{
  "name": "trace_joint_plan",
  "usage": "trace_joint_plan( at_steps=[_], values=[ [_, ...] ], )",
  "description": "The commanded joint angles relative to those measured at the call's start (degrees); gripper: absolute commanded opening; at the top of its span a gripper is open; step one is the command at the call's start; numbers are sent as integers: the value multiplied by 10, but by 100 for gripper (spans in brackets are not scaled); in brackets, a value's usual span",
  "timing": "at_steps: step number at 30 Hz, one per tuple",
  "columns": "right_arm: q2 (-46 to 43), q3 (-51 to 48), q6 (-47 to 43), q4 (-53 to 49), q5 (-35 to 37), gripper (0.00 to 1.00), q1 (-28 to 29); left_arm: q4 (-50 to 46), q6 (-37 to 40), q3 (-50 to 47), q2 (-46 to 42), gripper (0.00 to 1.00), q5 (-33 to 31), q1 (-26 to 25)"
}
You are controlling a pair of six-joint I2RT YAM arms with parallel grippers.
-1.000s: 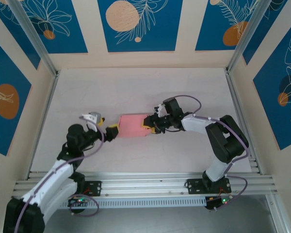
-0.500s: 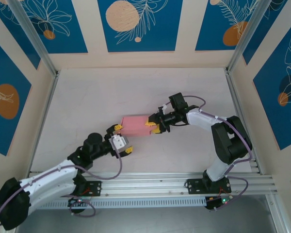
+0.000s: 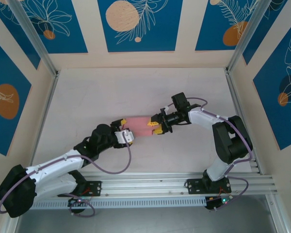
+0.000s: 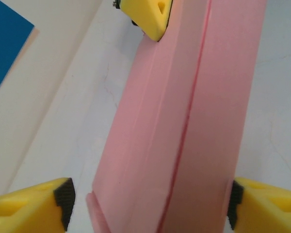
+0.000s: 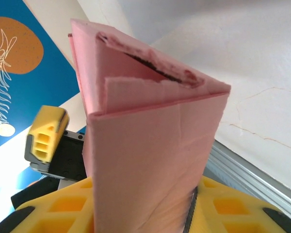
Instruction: Fold the paper box
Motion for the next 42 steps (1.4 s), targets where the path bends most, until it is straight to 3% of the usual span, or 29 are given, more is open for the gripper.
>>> trace_joint_plan(
  at_steps=[1,5,16,22,29,36,42],
  values=[
    [9,10,-12,-34,-41,39,0,-36,15,28,-1,64,15,-3],
    [9,10,-15,-38,-39,41,-6,-82,7,56,5,50,24,-3],
    [-23,-10,-39,-48,-28,60,-46,-220,-31,138,35,34,69,5],
    [-75,-33,-69,-83,4,76,-100,-322,-55,207,96,34,138,44],
    [-168,-43,-124,-141,81,77,-166,-470,-55,325,191,33,254,100],
    [-235,-29,-169,-164,187,77,-153,-551,-21,406,267,36,312,137],
    [-254,-9,-203,-178,301,76,-103,-521,-10,409,309,35,346,158]
  ],
)
